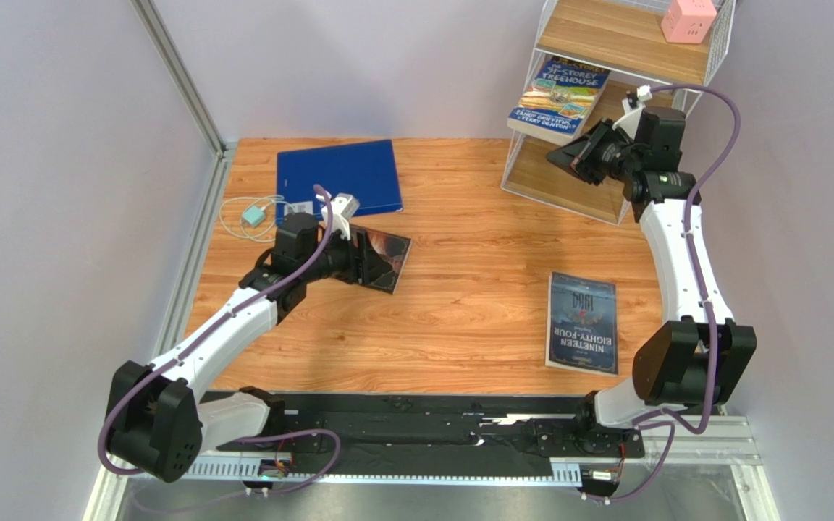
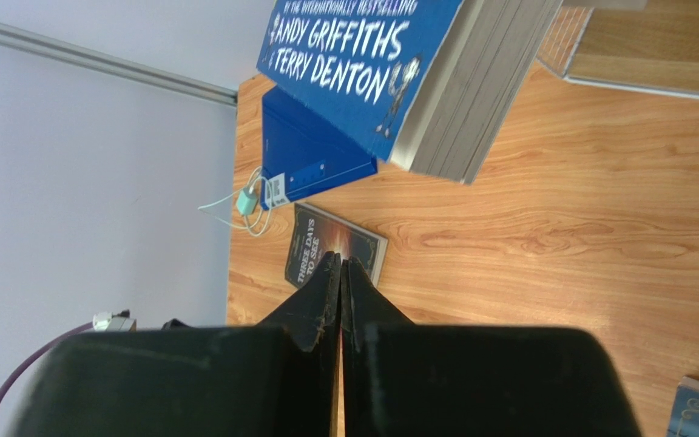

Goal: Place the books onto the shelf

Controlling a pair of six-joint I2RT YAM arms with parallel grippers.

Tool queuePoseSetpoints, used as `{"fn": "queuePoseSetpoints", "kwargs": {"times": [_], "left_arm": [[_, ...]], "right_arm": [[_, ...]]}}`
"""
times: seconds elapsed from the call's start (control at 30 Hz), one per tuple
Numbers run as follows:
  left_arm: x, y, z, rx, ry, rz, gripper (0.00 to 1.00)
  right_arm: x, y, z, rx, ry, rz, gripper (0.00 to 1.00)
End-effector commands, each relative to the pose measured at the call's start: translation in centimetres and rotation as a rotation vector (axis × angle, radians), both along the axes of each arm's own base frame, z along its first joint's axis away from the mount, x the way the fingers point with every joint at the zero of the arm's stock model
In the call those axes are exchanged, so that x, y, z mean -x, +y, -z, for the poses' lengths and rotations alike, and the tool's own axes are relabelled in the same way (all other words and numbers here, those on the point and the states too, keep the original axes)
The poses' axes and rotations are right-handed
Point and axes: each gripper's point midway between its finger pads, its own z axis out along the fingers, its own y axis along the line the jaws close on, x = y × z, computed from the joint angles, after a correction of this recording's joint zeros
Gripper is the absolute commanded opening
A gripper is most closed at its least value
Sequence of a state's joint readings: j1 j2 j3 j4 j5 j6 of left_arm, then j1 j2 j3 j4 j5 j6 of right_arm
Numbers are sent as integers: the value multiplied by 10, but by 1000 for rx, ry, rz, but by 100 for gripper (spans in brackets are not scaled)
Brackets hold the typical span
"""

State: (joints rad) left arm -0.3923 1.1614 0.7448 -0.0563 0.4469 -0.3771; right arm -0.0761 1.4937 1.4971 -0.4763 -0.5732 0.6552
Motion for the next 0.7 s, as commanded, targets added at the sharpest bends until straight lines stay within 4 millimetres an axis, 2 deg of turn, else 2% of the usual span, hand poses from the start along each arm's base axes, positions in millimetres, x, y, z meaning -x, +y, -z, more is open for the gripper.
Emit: {"fn": "queuePoseSetpoints", "kwargs": {"times": [0.0,0.13,0.23,0.3,0.37,0.4,0.43,0.5,0.67], "left_arm": [[0,-3,-9,17,-40,17,61],[0,-1,-7,4,-39,17,61],[1,-1,-6,0,-37,17,61],[2,0,-7,0,-37,17,61],[1,0,-7,-1,-40,16,61],[1,0,-7,-1,-40,16,61],[1,0,-7,-1,-40,16,61],[1,0,-7,-1,-42,13,61],[2,1,-7,-6,-41,15,61]], "right_arm": [[-18,-8,-1,72,-25,45,0],[-33,-7,7,84,-11,59,0],[-43,-2,7,91,-13,63,0],[-47,-2,0,94,-30,70,0],[-54,-5,1,106,-29,88,0],[-57,-7,-7,113,-47,95,0],[-61,-9,-2,122,-30,106,0],[-65,-11,-7,133,-45,115,0],[-75,-16,-6,148,-46,147,0]]}}
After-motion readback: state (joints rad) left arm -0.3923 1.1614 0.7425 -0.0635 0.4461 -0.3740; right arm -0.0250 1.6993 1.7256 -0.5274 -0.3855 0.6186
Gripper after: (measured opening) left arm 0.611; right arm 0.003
